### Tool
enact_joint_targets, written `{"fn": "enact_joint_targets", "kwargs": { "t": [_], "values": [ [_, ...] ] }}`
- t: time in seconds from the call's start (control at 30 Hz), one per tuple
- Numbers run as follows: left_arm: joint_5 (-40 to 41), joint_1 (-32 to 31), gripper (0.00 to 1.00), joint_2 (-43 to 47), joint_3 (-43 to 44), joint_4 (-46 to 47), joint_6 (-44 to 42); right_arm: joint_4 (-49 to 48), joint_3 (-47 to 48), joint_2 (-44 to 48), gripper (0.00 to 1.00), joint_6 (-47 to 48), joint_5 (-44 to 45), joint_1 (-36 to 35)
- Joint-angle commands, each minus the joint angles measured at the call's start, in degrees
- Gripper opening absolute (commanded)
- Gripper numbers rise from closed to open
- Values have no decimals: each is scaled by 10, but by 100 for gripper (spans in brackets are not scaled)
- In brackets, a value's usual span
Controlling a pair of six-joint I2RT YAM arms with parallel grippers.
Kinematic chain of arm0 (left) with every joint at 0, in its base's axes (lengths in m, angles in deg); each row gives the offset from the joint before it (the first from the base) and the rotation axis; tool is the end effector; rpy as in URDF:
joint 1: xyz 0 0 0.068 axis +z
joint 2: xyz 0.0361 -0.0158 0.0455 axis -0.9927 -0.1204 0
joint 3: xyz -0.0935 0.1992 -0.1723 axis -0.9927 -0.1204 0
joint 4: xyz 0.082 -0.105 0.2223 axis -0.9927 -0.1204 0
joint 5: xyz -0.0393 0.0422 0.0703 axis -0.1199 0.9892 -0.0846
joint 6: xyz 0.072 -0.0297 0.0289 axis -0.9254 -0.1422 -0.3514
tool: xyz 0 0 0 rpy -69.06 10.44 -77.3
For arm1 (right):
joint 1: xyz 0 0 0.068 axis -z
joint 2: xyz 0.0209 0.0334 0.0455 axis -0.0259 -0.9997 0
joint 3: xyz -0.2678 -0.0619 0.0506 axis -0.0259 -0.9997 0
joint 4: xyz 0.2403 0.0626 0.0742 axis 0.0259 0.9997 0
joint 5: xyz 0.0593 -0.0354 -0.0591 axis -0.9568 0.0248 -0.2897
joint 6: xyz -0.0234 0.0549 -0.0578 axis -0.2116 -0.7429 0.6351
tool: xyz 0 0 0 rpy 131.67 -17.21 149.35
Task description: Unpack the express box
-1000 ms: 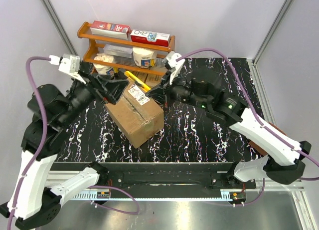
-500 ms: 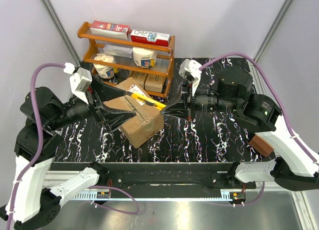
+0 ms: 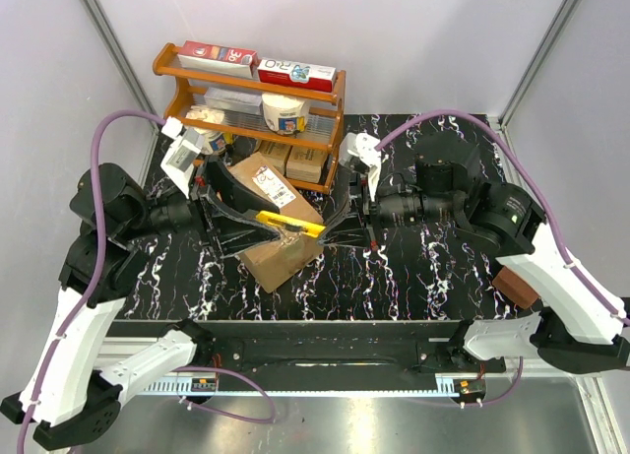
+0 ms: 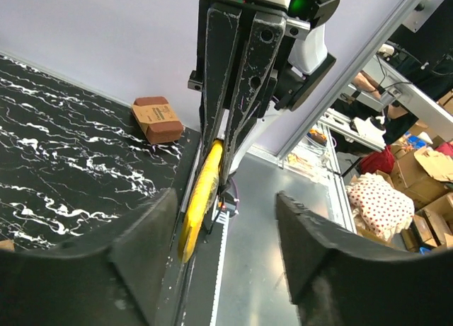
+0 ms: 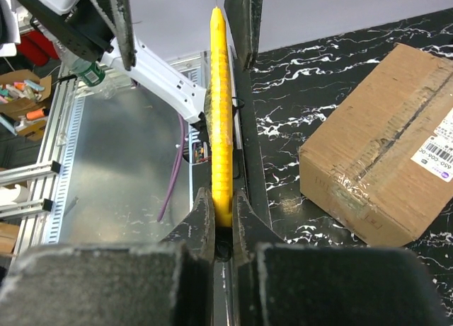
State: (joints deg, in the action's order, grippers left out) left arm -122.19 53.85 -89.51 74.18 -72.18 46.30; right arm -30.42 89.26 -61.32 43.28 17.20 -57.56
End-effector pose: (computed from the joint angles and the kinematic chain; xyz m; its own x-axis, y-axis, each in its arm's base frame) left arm 0.0866 -0.1148 0.5204 -0.3951 -0.1245 -0.9101 0.9089 0.0909 -0.4070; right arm 0.1050 0.2237 0.5138 -0.1645 -0.2105 -0.9637 -0.9859 0.0660 0.1538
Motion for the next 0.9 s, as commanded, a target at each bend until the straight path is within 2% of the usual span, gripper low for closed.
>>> {"fn": "enact_joint_targets", "kwargs": {
  "t": [0.0,0.07,0.17,0.37,0.4,0.5,0.6,0.63,0.7,0.73,0.77,0.8,0.87],
  "values": [
    [-24,0,55,10,0,27,11,1,22,-2,0,26,-35,0],
    [-32,0,45,9,2,26,5,14,29,-4,0,33,-31,1],
    [-40,0,38,9,7,8,-19,26,37,-5,0,44,-26,0],
    [-35,0,34,18,23,-44,-77,40,44,-7,0,51,-43,0],
    [-33,0,26,17,26,-48,-80,41,44,-8,0,51,-45,0],
    [-33,0,18,12,35,-57,-88,43,45,-9,0,51,-48,1],
    [-35,0,3,8,35,-56,-89,46,49,-12,0,51,-54,1],
    [-30,1,0,8,36,-56,-89,48,51,-12,0,51,-58,1],
    [-22,0,0,10,34,-51,-91,46,52,-13,1,51,-50,1],
    [-6,1,0,14,32,-42,-89,43,52,-12,13,51,-41,1],
    [4,0,0,18,29,-36,-84,40,51,-11,34,50,-36,0],
    [13,0,0,20,26,-31,-82,32,47,-7,61,47,-24,1],
    [49,0,0,26,24,-17,-72,-23,13,14,86,38,-1,1]
  ]
}}
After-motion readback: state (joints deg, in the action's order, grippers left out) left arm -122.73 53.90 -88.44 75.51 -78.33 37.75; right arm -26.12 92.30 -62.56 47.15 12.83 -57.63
